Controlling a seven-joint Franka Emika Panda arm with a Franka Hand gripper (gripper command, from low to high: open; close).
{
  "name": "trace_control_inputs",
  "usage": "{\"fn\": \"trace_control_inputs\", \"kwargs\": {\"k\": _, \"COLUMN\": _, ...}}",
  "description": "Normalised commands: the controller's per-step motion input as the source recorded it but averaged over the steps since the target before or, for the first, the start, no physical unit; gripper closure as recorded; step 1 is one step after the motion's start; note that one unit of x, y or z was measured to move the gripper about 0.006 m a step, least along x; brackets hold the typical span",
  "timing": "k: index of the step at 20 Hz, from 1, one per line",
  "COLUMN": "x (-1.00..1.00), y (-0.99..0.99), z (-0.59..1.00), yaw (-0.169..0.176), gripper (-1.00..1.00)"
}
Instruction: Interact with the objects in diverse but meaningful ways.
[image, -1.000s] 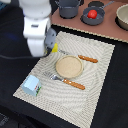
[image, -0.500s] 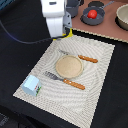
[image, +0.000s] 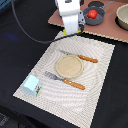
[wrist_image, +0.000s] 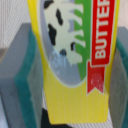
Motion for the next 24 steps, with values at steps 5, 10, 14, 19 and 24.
{"fn": "trace_control_inputs", "kwargs": {"k": 5, "x": 0.71, "y": 0.49, "z": -0.15, "yaw": 0.000, "gripper": 1.00}}
{"fn": "trace_control_inputs", "kwargs": {"k": 10, "x": 0.44, "y": 0.41, "z": -0.27, "yaw": 0.000, "gripper": 1.00}}
{"fn": "trace_control_inputs", "kwargs": {"k": 14, "x": 0.15, "y": 0.22, "z": -0.38, "yaw": 0.000, "gripper": 1.00}}
{"fn": "trace_control_inputs", "kwargs": {"k": 19, "x": 0.00, "y": 0.08, "z": -0.30, "yaw": 0.000, "gripper": -1.00}}
{"fn": "trace_control_inputs", "kwargs": {"k": 24, "x": 0.02, "y": 0.04, "z": 0.08, "yaw": 0.000, "gripper": -1.00}}
